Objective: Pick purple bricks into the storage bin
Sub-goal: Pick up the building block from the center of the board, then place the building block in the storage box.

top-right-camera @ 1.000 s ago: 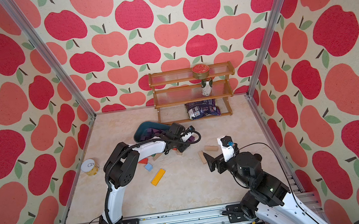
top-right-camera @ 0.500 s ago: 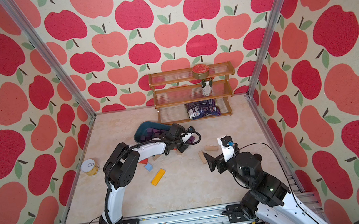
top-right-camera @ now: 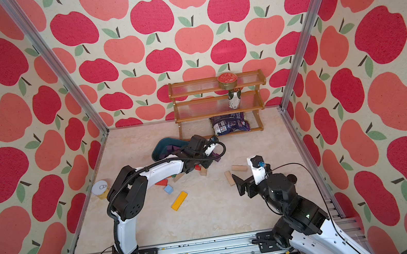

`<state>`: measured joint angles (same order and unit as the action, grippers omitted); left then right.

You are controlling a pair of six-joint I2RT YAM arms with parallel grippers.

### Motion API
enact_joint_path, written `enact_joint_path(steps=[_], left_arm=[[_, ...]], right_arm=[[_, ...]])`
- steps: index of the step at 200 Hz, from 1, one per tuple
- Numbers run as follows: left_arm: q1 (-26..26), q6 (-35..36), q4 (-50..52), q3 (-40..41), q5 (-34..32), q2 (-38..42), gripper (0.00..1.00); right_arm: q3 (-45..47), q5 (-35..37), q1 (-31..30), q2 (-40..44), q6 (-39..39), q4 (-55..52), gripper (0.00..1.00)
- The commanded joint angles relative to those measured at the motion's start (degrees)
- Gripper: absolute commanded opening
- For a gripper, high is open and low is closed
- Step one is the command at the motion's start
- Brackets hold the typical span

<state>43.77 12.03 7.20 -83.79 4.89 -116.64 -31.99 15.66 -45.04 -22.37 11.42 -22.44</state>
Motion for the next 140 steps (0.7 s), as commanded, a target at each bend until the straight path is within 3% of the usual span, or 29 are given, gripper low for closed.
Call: enact_joint_path(steps=[1, 63, 140], left_arm=[[-0.5, -2.0, 3.9, -1.6, -0.7, 3.0, 0.3], [-2.9, -1.9, 6.1, -1.2, -1.0, 10.1, 0.3], [-14.2, -4.9, 7.6, 4.5, -3.6, 17.4, 0.3]], right_arm=[[0.3, 1.2, -0.1, 0.7, -0.4, -0.5, 0.99], [0.5, 1.1, -0.1, 0.4, -0.3, -0.2, 0.99], [0.6, 0.9, 0.0, 0.1, -0.6, 0.5, 0.99]])
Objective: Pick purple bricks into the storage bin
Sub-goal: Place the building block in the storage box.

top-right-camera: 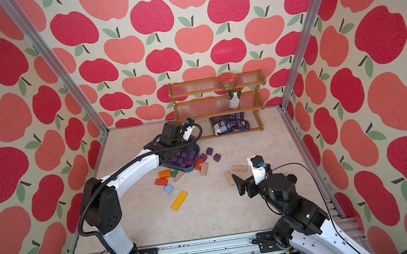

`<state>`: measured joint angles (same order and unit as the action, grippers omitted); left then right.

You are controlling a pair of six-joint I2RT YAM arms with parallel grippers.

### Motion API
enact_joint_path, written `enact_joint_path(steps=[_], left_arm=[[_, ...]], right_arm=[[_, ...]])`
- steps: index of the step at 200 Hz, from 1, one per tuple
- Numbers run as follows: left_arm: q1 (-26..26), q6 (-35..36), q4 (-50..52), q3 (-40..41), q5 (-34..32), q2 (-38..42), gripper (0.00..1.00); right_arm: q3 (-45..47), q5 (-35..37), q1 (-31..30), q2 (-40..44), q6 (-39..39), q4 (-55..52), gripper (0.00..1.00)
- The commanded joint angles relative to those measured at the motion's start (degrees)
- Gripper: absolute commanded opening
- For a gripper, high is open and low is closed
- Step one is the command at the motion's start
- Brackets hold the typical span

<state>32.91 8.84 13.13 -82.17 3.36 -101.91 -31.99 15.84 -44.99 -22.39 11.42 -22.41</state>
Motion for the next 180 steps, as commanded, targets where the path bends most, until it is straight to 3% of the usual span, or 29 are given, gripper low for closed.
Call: enact_joint_path(steps=[1, 45, 82, 147, 168, 180], left_arm=[[-3.5, -1.7, 1.7, 3.1, -2.1, 2.8, 0.3], [-10.5, -2.8, 0.4, 6.4, -3.1, 2.8, 0.3], [-15.7, -4.1, -1.5, 5.9, -2.9, -3.0, 0.3], [-17.6, -3.5, 1.5, -0.6, -3.9, -13.4, 0.3], [-17.8, -4.2, 1.4, -0.7, -5.6, -14.2, 0.44], [-17.8, -4.2, 1.1, -0.5, -6.5, -14.1, 0.66]], right_arm=[[0.6, 0.6, 0.0, 0.2, -0.6, 0.4, 0.99], [0.8, 0.6, 0.0, 0.2, -0.7, 0.6, 0.99], [1.5, 1.0, 0.1, 0.1, -0.3, 1.0, 0.99], [0.8, 2.2, 0.1, 0.4, -0.3, -0.3, 0.99], [0.8, 2.1, 0.2, 0.2, -0.4, -0.2, 0.99], [0.7, 2.1, 0.2, -0.1, -0.4, 0.0, 0.99]])
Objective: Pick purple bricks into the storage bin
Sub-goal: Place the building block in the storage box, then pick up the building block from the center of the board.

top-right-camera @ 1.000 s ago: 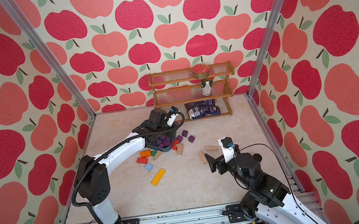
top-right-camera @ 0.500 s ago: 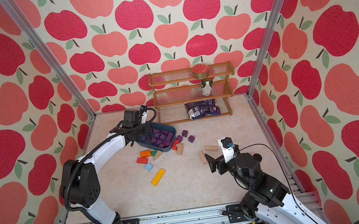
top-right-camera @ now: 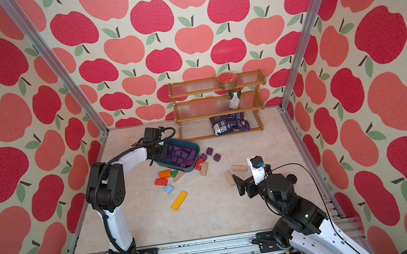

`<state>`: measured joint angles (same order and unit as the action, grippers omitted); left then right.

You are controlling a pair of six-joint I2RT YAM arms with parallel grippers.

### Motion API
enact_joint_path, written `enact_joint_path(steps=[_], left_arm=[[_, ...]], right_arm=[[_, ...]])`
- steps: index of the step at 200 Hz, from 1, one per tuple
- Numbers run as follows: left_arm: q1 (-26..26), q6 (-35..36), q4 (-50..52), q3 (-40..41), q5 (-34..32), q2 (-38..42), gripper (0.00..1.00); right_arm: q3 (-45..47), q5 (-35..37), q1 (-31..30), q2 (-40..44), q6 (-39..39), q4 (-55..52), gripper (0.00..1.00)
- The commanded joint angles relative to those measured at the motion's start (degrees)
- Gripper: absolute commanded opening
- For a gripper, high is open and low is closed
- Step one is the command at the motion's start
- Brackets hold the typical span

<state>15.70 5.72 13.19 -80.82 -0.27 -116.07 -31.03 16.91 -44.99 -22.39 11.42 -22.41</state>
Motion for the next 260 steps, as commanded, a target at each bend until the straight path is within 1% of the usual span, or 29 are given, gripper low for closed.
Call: enact_joint_path(steps=[1, 10, 13, 21, 33, 38, 67, 94, 109, 135, 154, 173, 188, 211, 243, 260], left_arm=[[-0.6, -1.1, 1.0, -1.9, -2.9, 0.1, 0.68], [-0.5, -1.2, 1.0, -1.8, -3.5, 0.4, 0.84], [-0.6, -1.3, 1.0, -1.7, -3.6, 0.5, 0.88], [-0.6, -1.4, 1.0, -1.5, -3.8, 1.1, 0.93], [-0.3, -1.3, 0.7, -1.1, -4.3, 2.4, 0.96], [0.0, -1.1, 0.5, -0.7, -4.8, 3.2, 1.0], [2.3, -0.3, 0.5, 0.5, -7.7, 9.1, 0.99], [6.8, 0.7, 0.4, 4.2, -10.4, 17.4, 0.99], [9.6, -0.3, 0.3, 7.9, -11.2, 22.4, 0.99], [14.7, -3.9, -1.2, 16.3, -12.0, 31.2, 0.99], [19.3, -5.1, -2.5, 22.7, -15.3, 37.6, 0.99], [22.3, -7.3, -2.5, 28.0, -17.3, 42.7, 0.99], [23.4, -9.0, -2.3, 31.7, -16.6, 46.2, 0.99], [24.3, -10.4, -2.8, 37.6, -17.9, 51.6, 0.99], [24.3, -9.6, -6.6, 45.3, -17.5, 60.0, 0.99], [24.1, -8.3, -10.3, 49.2, -16.9, 62.7, 0.99]], right_arm=[[-0.3, 1.0, 0.2, -0.1, -0.4, 0.0, 0.99], [-0.3, 1.0, 0.3, -0.4, -0.4, 0.2, 0.99], [-0.3, 0.9, 0.3, -0.5, -0.3, 0.2, 0.99], [-0.3, 0.8, 0.3, -1.1, -0.4, 0.4, 0.99], [-0.4, 0.4, 0.3, -2.0, -0.4, 0.9, 0.99], [-0.4, 0.3, 0.3, -2.3, -0.5, 1.1, 0.99], [-0.5, 0.4, 0.6, -4.1, -0.3, 2.6, 0.99], [0.3, -0.3, 0.9, -4.8, -0.3, 5.4, 0.99], [0.1, -0.9, 1.3, -6.7, 0.5, 6.2, 0.99], [-1.9, -4.2, 1.9, -13.2, 2.2, 7.6, 0.99], [-3.6, -4.7, 2.1, -17.8, 3.0, 9.1, 0.99], [-5.5, -4.4, 2.4, -21.1, 3.3, 10.2, 0.99], [-6.8, -3.5, 2.7, -23.0, 3.7, 10.4, 0.99], [-8.9, -2.9, 3.2, -25.6, 5.3, 9.5, 0.99], [-11.8, -3.5, 3.5, -29.5, 7.7, 6.9, 0.99], [-13.2, -4.0, 3.5, -31.2, 8.4, 5.2, 0.99]])
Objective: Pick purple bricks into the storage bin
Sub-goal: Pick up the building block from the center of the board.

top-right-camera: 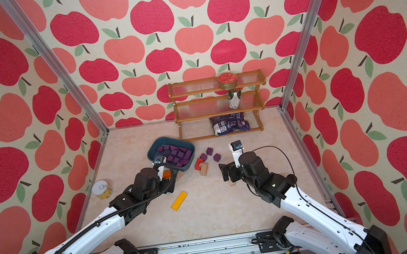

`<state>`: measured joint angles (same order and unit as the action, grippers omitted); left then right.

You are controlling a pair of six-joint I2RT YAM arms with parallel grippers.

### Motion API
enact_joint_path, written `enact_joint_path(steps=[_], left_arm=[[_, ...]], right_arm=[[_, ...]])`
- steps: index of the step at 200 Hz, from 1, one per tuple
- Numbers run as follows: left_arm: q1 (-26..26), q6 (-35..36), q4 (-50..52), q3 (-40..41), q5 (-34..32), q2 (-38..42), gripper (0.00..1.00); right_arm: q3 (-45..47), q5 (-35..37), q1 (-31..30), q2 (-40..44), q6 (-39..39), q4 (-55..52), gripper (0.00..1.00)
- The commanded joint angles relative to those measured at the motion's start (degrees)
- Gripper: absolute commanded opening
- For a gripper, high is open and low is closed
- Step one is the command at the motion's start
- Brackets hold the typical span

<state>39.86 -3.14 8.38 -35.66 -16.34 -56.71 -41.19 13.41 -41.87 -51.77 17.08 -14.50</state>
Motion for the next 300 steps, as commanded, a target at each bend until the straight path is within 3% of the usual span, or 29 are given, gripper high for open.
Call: enact_joint_path(steps=[1, 39, 106, 196, 300], left_arm=[[-0.1, 0.7, -5.7, 4.1, -0.7, 3.4, 0.99], [-0.6, -2.2, -6.8, 5.8, 3.7, 3.4, 0.99], [-0.6, -2.7, -8.3, 6.5, 1.5, 0.1, 0.99], [-0.9, -3.2, -8.8, 6.7, 1.5, -0.9, 0.99], [-1.2, -4.0, -11.2, 7.3, 2.0, -3.6, 0.99]], right_arm=[[-3.1, -0.5, 0.4, -1.9, 2.9, -2.8, 0.99], [-3.5, 0.3, 0.6, -2.1, 3.9, -4.9, 0.99], [-0.3, 1.3, 1.7, -2.5, 5.8, -2.6, 0.99], [-6.2, -0.4, 4.1, -12.5, 7.1, -0.6, 0.99], [-9.3, 1.7, 5.4, -17.1, 10.2, -2.7, 0.99]])
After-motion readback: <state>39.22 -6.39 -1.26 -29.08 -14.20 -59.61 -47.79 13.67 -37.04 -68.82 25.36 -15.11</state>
